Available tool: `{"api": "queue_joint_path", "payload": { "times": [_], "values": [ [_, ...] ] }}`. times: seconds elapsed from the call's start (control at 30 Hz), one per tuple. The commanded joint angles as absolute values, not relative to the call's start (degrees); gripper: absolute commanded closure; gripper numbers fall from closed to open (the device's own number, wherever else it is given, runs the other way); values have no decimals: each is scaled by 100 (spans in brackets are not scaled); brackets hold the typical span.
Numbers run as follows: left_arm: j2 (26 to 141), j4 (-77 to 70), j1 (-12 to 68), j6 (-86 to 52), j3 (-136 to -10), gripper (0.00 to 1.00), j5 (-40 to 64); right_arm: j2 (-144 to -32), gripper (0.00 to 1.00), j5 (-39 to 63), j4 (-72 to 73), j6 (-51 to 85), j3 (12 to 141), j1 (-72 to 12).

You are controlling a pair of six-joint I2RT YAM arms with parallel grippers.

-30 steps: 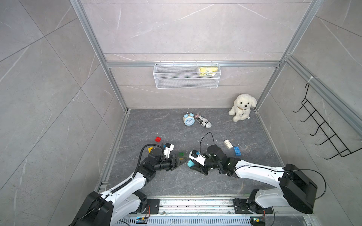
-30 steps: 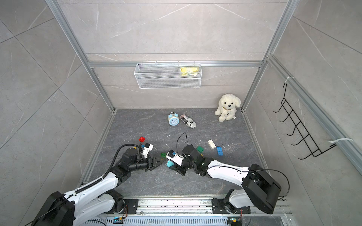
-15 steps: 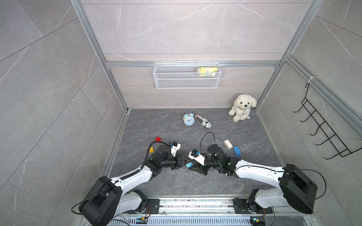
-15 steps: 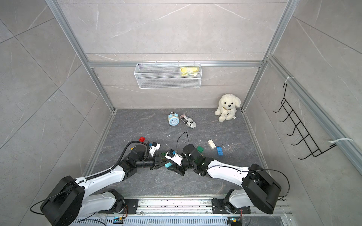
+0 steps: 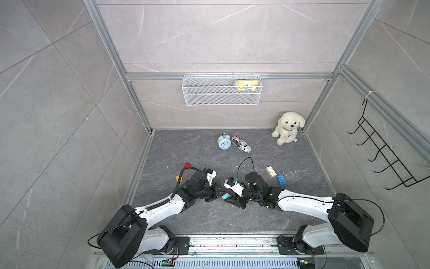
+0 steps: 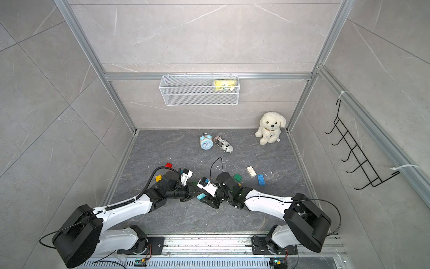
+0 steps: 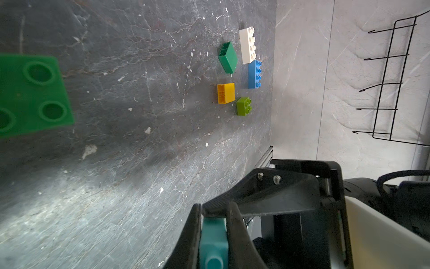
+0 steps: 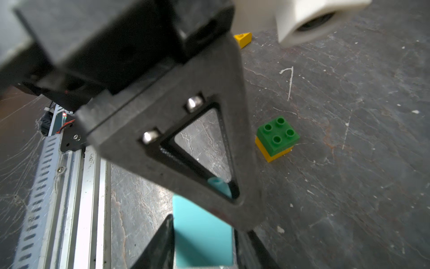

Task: Assemble the letter h with lego
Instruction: Place the lego brick at the center of the board.

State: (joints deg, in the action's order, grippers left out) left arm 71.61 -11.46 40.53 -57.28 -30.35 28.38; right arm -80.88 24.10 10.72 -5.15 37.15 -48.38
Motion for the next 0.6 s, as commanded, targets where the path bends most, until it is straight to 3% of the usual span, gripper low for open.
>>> {"api": "queue_joint_path", "payload": {
  "times": [0.0, 0.07, 0.1, 0.37, 0.57],
  "values": [
    [7137, -725, 4179, -5441, -3475, 100, 2348, -7833, 21, 2054, 1734, -56, 3573, -4760],
    [7209, -128, 4250, -5284, -3741, 100, 1795, -7545, 3, 1748, 2050, 173, 3299, -4705],
    [7275, 70, 4325, -5191, -3888, 100, 1486, -7370, 1, 1532, 2226, 295, 3129, -4664],
    [8740, 1363, 5075, -5146, -5315, 100, -661, -6555, 0, -1632, 2324, 1579, 2485, -4202],
    [10158, 2342, 5492, -5370, -6656, 100, -1708, -6799, 0, -2718, 132, 2616, 3414, -3843]
  ]
}}
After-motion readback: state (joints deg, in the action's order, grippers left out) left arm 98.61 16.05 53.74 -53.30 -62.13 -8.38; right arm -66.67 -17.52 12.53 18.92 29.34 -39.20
